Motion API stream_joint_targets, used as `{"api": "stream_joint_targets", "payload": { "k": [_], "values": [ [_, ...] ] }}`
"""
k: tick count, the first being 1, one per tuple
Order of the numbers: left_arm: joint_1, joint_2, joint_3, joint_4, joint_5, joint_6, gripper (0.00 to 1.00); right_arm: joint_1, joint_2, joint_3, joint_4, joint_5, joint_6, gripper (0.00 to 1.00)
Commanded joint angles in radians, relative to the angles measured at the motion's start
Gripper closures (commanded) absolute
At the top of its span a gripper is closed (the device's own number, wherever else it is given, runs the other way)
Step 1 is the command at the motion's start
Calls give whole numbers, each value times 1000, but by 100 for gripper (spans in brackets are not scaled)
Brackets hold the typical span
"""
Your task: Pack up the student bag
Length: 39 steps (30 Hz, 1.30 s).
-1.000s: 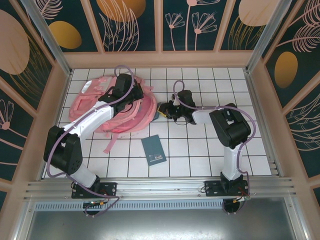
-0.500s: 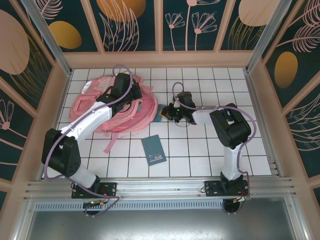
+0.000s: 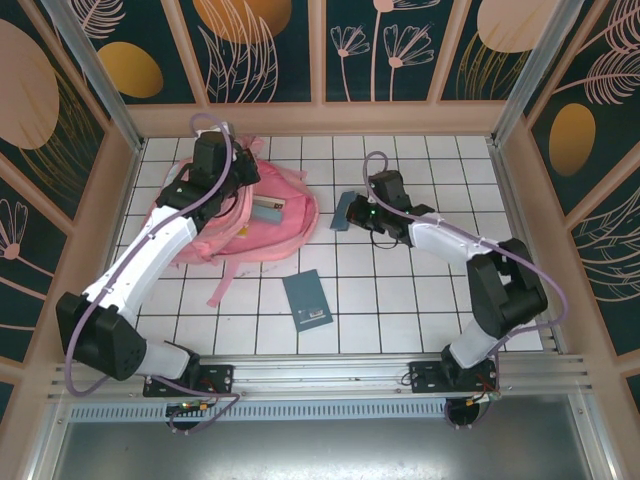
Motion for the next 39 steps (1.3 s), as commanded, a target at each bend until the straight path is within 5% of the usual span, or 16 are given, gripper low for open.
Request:
{"api": "stream_joint_targets", "payload": {
  "k": [1, 9, 22, 39],
  "values": [
    [13, -70, 42, -32, -17, 36, 100, 19, -74, 52, -43, 39, -53, 100],
    [24, -139, 94, -62, 50, 92, 100, 84, -45, 119, 71, -116, -6, 100],
    [25, -199, 141, -110, 65, 113, 100, 206, 256, 370, 330, -386, 284, 100],
    [28, -180, 174, -113, 103, 116, 100, 315, 699, 790, 433, -393, 427, 100]
  ]
}}
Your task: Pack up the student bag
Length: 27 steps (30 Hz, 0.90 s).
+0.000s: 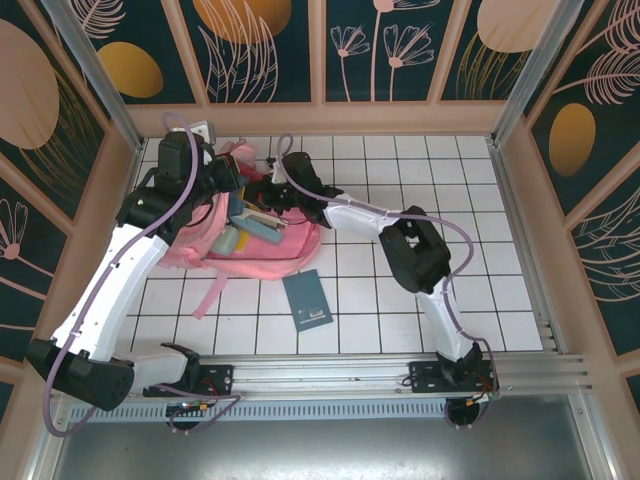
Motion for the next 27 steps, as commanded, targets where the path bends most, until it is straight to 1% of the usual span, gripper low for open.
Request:
{"api": "stream_joint_targets", "payload": {
  "k": [1, 3, 8, 9, 11, 12, 13, 15, 20, 24, 27],
  "values": [
    [1, -24, 83, 123, 43, 12, 100, 27, 74, 109, 89, -22, 57, 100],
    [2, -19, 89, 122, 54, 11, 100, 43, 137, 202, 46, -18, 54, 100],
    [2, -9, 88, 124, 64, 8, 100, 87, 323, 530, -136, -16, -3, 99],
    [2, -9, 84, 124, 60, 8, 100, 94, 352, 586, -172, -13, -17, 94],
    [4, -10, 76, 125, 53, 8, 100, 96, 376, 642, -217, -7, -38, 73],
    [9, -13, 71, 125, 52, 7, 100, 94, 372, 639, -230, -1, -49, 64],
    [13, -16, 66, 127, 52, 5, 100, 91, 358, 625, -242, 9, -64, 60],
    [22, -21, 58, 128, 52, 5, 100, 83, 316, 561, -234, 25, -84, 56],
    [46, -20, 57, 126, 53, 3, 100, 68, 184, 381, -187, 46, -148, 52],
    [58, -3, 48, 128, 49, 0, 100, 60, 69, 288, -247, 72, -257, 50],
    [60, 6, 30, 147, 46, 0, 100, 54, -61, 141, -263, 114, -341, 48]
  ]
}}
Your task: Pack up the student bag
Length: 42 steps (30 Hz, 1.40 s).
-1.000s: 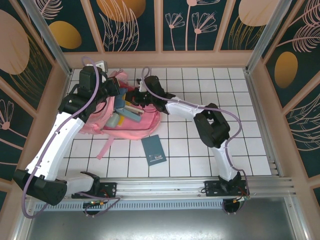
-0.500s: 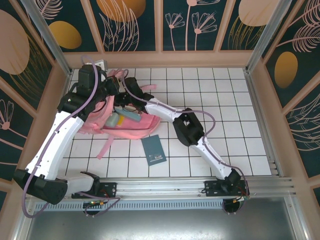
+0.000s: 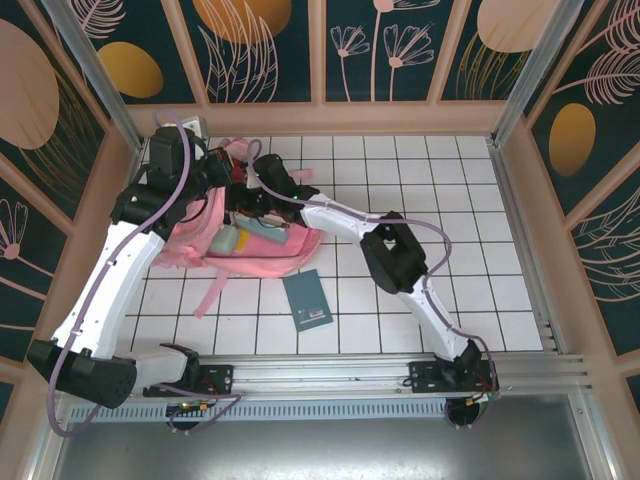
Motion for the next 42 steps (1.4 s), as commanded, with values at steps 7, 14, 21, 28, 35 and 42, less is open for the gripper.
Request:
{"api": "stream_joint_targets", "payload": {
  "k": [7, 14, 21, 28, 35, 42],
  "values": [
    [10, 18, -19, 184, 5, -15, 100, -8, -482, -438, -127, 207, -330, 38],
    [9, 29, -102, 231, 122, -42, 100, -4, -751, -785, -248, 256, -379, 34],
    [9, 2, -219, 248, 169, -25, 100, 0, -1043, -1161, -183, -28, -254, 34],
    [-24, 16, -275, 222, 219, -4, 54, 0, -1161, -1281, -228, 39, -208, 35],
    [-204, -126, -393, 148, 187, -22, 23, -28, -1172, -1341, -226, 9, -191, 34],
    [-245, -328, -678, 150, 281, -116, 25, -45, -1116, -1373, -184, -12, -176, 34]
  ]
}}
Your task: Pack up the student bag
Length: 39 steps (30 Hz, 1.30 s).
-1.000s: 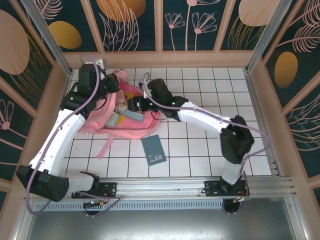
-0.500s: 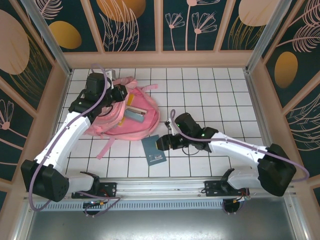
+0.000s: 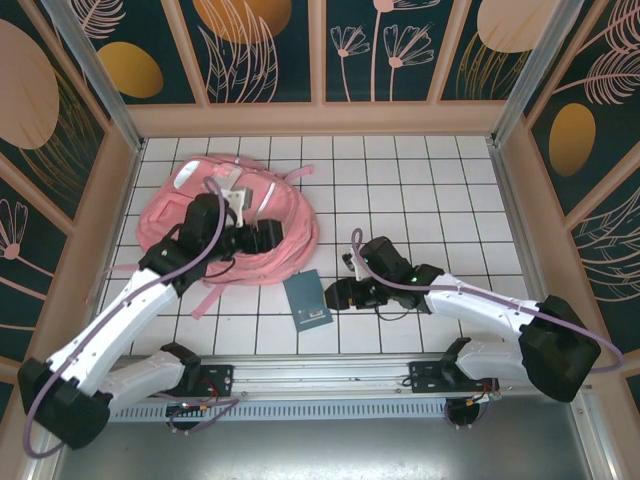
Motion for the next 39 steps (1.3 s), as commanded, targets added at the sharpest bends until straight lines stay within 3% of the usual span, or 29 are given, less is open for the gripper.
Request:
{"api": "stream_joint_targets", "payload": {
  "k": [1, 5, 11, 20, 28, 39],
  "values": [
    [-33, -58, -140, 9, 94, -87, 25, -20, 53, 1, 43, -23, 22, 34],
    [-93, -91, -306, 129, 165, -176, 29, -53, 175, 38, 76, -42, 33, 35],
    [-132, -18, -454, 346, 228, -270, 30, -55, 325, 98, 116, -52, 44, 37],
    [-204, 180, -489, 547, 214, -320, 30, -53, 441, 141, 173, -85, 69, 39],
    [-204, 221, -543, 596, 197, -289, 33, -53, 488, 143, 248, -129, 129, 42],
    [-204, 251, -588, 736, 262, -286, 38, -41, 505, 125, 357, -220, 213, 51]
  ]
}}
